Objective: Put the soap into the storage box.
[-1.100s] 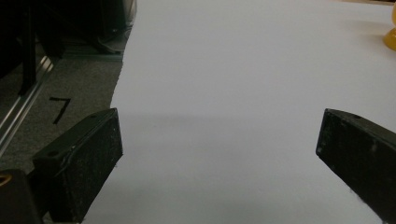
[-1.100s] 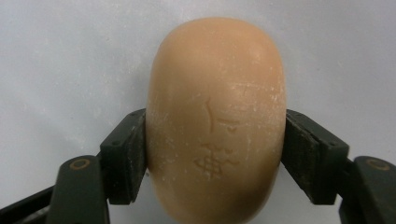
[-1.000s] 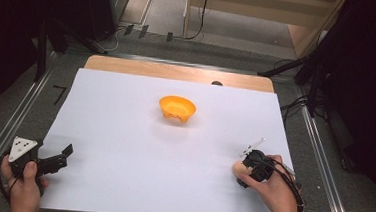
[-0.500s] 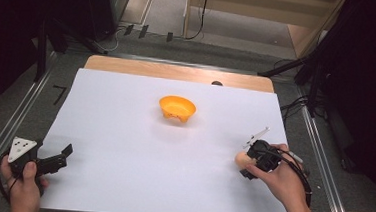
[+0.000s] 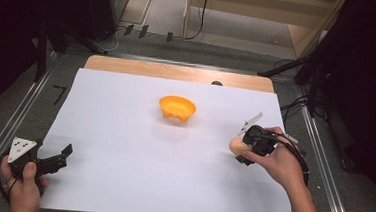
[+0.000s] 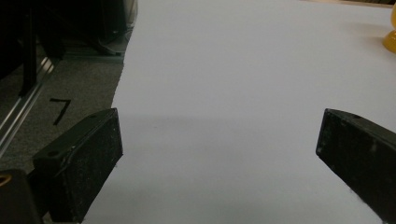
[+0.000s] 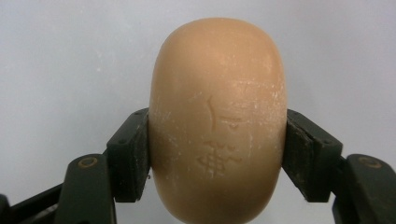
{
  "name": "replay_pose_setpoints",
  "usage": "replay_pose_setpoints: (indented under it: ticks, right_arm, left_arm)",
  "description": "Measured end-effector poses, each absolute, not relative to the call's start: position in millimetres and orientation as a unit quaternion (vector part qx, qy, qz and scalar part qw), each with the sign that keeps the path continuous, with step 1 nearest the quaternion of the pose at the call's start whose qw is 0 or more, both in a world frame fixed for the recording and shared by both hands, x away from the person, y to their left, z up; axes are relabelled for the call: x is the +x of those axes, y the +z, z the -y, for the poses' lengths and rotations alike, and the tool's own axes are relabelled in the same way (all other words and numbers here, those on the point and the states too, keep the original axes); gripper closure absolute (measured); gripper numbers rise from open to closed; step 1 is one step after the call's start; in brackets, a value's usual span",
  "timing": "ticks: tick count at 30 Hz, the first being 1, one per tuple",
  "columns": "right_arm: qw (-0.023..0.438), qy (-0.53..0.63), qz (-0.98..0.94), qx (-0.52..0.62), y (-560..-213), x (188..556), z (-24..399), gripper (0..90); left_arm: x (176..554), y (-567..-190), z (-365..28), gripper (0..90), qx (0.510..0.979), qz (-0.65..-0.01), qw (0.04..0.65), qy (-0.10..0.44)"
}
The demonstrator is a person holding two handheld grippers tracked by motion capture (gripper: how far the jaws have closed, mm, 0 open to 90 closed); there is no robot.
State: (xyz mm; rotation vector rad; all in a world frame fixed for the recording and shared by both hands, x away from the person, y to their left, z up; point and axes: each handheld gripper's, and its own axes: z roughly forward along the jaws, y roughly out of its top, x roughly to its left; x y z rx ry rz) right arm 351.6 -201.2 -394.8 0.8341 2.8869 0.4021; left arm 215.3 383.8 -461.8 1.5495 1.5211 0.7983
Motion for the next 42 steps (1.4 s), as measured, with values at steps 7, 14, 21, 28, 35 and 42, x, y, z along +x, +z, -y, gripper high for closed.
replay_pose_setpoints:
  ticks: [7, 14, 21, 28, 35, 42]
  right_arm:
    - [0.057, 0.137, -0.956, 0.254, -386, 369, 189, 33.3]
    - [0.062, 0.139, -0.962, 0.228, -382, 385, 173, 33.3]
    - [0.056, 0.138, -0.968, 0.204, -384, 396, 156, 33.2]
    - [0.060, 0.142, -0.971, 0.182, -382, 407, 143, 33.2]
    - [0.066, 0.143, -0.976, 0.150, -376, 417, 129, 33.2]
    - [0.068, 0.148, -0.977, 0.138, -372, 428, 112, 33.2]
  left_arm:
    - [215, -462, -384, 1.2, 0.613, -0.602, 0.403, 0.316]
    - [215, -462, -384, 1.2, 0.613, -0.602, 0.402, 0.317]
    - [215, -462, -384, 1.2, 0.613, -0.602, 0.402, 0.317]
    - [215, -462, -384, 1.2, 0.614, -0.601, 0.401, 0.317]
    - [215, -462, -384, 1.2, 0.613, -0.601, 0.403, 0.317]
    - [215, -462, -384, 1.2, 0.612, -0.601, 0.403, 0.318]
